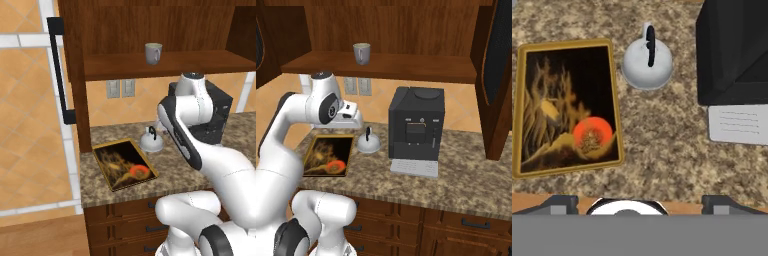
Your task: Pick the kettle from the counter and place it on the tray. Then pick the mug from the cabinet and place it on the tray. Then close the cabinet doors.
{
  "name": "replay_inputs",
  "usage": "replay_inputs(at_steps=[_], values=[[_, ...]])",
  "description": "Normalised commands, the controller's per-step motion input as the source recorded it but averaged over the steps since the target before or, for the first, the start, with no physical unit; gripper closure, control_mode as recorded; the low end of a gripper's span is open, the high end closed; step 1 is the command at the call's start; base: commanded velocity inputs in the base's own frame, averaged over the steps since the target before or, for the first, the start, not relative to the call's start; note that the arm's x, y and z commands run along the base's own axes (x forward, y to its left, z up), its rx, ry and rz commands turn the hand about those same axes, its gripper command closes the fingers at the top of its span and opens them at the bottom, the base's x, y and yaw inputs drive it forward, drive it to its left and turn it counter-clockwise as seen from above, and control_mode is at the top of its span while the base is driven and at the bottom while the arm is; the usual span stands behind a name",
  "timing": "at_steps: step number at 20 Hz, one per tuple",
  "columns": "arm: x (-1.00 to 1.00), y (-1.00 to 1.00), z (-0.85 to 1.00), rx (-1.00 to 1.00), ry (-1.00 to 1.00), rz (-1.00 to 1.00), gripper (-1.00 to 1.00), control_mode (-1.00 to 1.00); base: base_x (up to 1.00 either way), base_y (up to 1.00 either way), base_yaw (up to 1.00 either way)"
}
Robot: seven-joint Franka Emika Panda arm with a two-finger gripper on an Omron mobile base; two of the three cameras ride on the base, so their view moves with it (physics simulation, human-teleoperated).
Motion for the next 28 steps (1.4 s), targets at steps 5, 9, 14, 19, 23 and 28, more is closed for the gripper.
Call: replay_inputs(at_steps=[5,9,14,19,23,28], values=[[0.37,0.01,-0.39,0.00,-0.24,-0.04,-1.00,-1.00,0.00,0.00,0.00],[0.44,0.00,-0.29,0.00,-0.16,-0.01,-1.00,-1.00,0.00,0.00,0.00],[0.55,0.00,-0.05,0.00,0.00,0.00,-1.00,-1.00,0.00,0.00,0.00],[0.55,0.00,-0.02,0.00,0.16,-0.04,-1.00,-1.00,0.00,0.00,0.00],[0.51,-0.03,-0.12,0.00,0.23,-0.01,-1.00,-1.00,0.00,0.00,0.00],[0.36,-0.07,-0.25,0.00,0.16,0.00,-1.00,-1.00,0.00,0.00,0.00]])
